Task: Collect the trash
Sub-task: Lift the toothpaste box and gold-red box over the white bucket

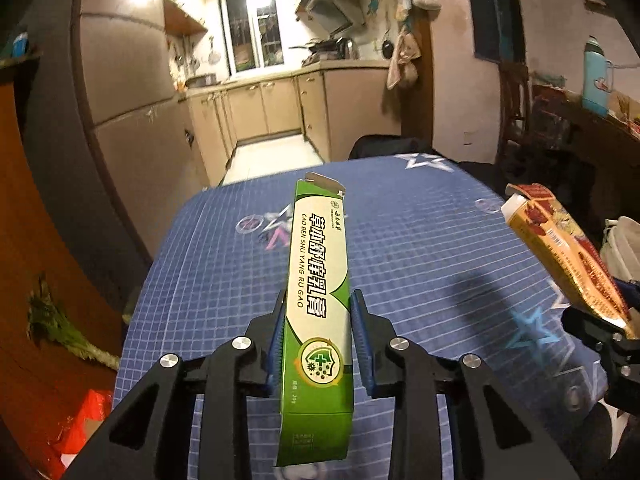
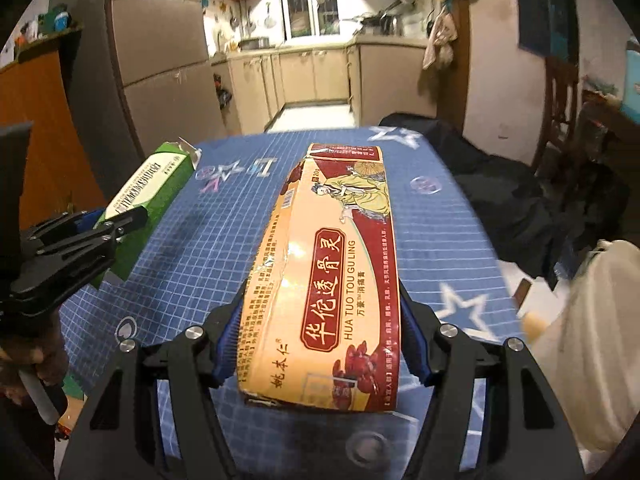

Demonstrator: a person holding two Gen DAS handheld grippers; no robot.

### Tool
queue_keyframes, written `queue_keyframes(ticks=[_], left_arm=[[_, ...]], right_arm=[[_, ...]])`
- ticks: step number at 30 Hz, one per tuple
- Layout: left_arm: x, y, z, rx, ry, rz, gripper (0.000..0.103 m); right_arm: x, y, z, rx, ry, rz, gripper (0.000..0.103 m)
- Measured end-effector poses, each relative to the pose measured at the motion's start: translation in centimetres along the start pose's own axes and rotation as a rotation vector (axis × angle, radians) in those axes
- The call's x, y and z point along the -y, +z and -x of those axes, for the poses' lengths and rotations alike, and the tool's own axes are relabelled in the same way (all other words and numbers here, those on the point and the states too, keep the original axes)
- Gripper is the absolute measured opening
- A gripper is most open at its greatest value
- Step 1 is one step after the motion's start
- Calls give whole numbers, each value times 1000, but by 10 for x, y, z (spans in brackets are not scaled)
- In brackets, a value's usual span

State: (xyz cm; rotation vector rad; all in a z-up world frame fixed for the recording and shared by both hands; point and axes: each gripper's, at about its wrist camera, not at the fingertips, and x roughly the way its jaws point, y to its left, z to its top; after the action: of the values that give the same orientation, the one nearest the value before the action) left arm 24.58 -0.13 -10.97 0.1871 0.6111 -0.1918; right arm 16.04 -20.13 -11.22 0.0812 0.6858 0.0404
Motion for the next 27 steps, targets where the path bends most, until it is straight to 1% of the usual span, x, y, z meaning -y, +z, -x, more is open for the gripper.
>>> queue_keyframes(ticks=[3,5,11,14,22,25,27], left_arm=[[20,9,12,27,-13,-28,31],[36,14,20,48,-28,-49,31],[91,31,43,103,-96,-123,30],[120,38,50,123,-133,-164,30],[200,47,59,149,-231,-272,30],[228,49,59,155,-260,-311,29],[245,53,59,152,-301,-328,29]], right_arm=[[17,-1,26,43,-18,-23,62],[25,0,37,64,-32,-32,62],[69,-3,84,139,-108,-79,62],[96,-6,107,170,-163,-114,62],[165,-19,140,214,-299,-200,62],[186,-26,144,219,-347,-221,62],[202,-32,152,224,-378,-239,62]])
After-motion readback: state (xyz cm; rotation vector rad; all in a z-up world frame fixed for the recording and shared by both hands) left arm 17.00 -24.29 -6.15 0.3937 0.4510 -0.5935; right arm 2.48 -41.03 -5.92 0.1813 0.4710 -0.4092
